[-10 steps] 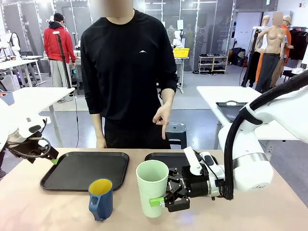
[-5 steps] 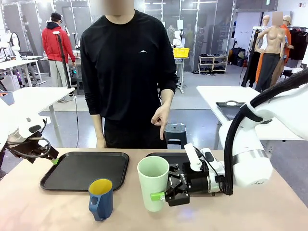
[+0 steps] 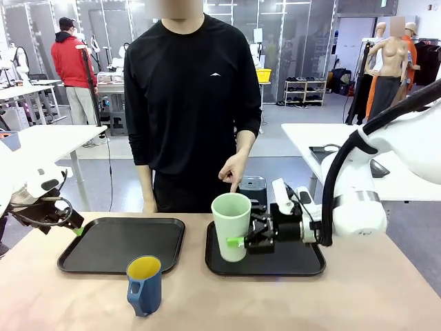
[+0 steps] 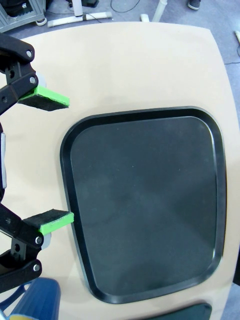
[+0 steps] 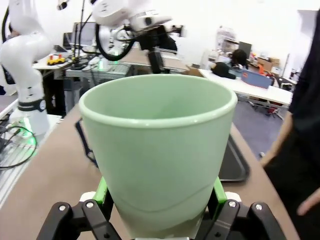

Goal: Sort and store the cups by type.
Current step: Place the picked Reusable plastic cup into the Flat Tray indicated by the person.

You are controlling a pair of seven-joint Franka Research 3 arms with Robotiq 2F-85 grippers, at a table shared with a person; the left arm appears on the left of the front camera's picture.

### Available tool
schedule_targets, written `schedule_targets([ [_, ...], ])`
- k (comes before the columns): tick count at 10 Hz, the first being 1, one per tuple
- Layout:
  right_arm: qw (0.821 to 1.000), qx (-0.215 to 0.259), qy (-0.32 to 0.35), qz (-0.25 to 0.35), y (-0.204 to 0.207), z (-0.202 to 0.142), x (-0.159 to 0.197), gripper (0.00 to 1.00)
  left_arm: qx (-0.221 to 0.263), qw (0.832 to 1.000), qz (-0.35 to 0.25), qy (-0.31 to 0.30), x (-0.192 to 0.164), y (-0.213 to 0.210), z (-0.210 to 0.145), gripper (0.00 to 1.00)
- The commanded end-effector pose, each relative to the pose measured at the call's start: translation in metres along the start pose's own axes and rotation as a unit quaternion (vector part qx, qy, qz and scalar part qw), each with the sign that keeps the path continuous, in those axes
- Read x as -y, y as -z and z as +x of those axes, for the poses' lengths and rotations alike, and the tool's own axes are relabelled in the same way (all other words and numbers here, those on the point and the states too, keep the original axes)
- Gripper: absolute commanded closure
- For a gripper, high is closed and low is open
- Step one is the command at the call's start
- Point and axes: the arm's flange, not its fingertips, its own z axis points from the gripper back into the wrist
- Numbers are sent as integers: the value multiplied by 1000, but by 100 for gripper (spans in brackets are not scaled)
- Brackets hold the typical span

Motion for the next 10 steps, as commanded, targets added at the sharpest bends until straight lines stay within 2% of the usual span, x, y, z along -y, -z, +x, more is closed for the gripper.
schedule_targets([
  [1,999,7,29,-15,-12,-1,31,14,1,1000,0,-2,-2,0,0,0],
  [3,999,12,30,-35,-31,0,53,14,1,1000,0,-2,-2,0,0,0],
  [7,998,28,40,-42,-48,-7,66,14,1,1000,0,-2,-2,0,0,0],
  [10,997,38,46,-43,-49,-36,73,14,1,1000,0,-2,-2,0,0,0],
])
